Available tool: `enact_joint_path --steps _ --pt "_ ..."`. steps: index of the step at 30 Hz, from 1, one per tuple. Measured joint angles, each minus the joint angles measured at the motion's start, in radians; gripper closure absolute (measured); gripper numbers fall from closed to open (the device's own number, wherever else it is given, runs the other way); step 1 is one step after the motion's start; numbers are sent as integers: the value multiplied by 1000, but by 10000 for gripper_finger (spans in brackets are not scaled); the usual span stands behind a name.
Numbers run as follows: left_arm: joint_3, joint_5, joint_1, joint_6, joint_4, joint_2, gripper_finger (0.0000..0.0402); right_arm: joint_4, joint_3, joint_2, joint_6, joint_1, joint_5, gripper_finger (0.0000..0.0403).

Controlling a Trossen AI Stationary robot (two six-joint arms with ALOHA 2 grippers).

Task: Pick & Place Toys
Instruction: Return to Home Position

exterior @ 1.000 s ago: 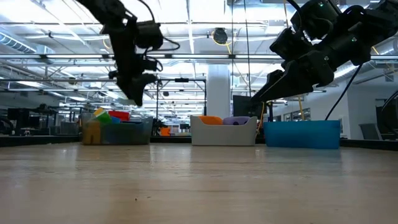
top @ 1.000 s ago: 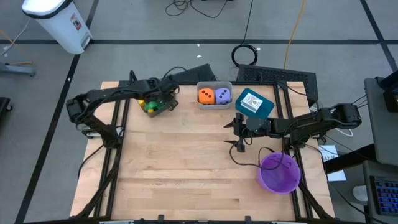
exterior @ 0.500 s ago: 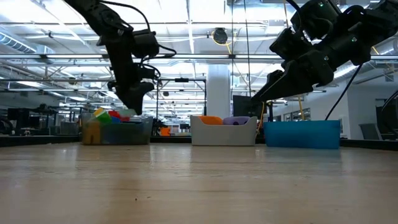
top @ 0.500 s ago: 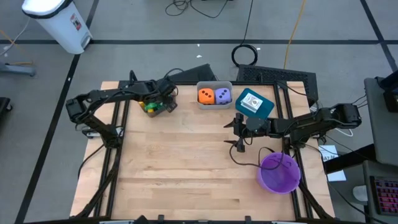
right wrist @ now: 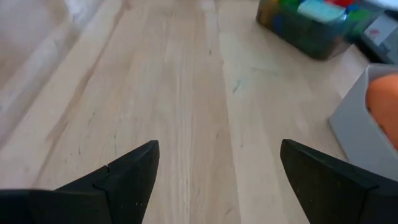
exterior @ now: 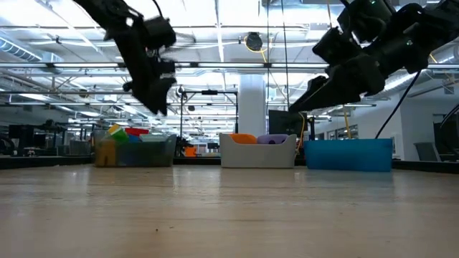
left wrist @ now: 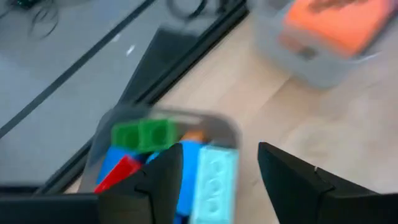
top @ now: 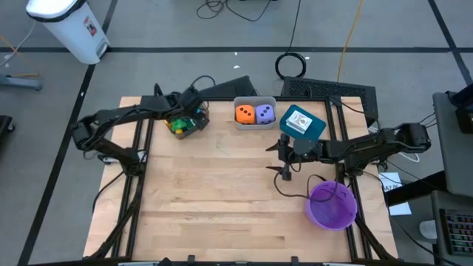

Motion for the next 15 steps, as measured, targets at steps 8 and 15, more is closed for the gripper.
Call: enact_joint_path --steps 8,15 --pt "-214 260 -37 44 334 -260 277 9 -9 -135 -28 -1 1 125" --pt "-522 425 -38 -18 610 -584 346 108 -168 -356 7 -50 -1 194"
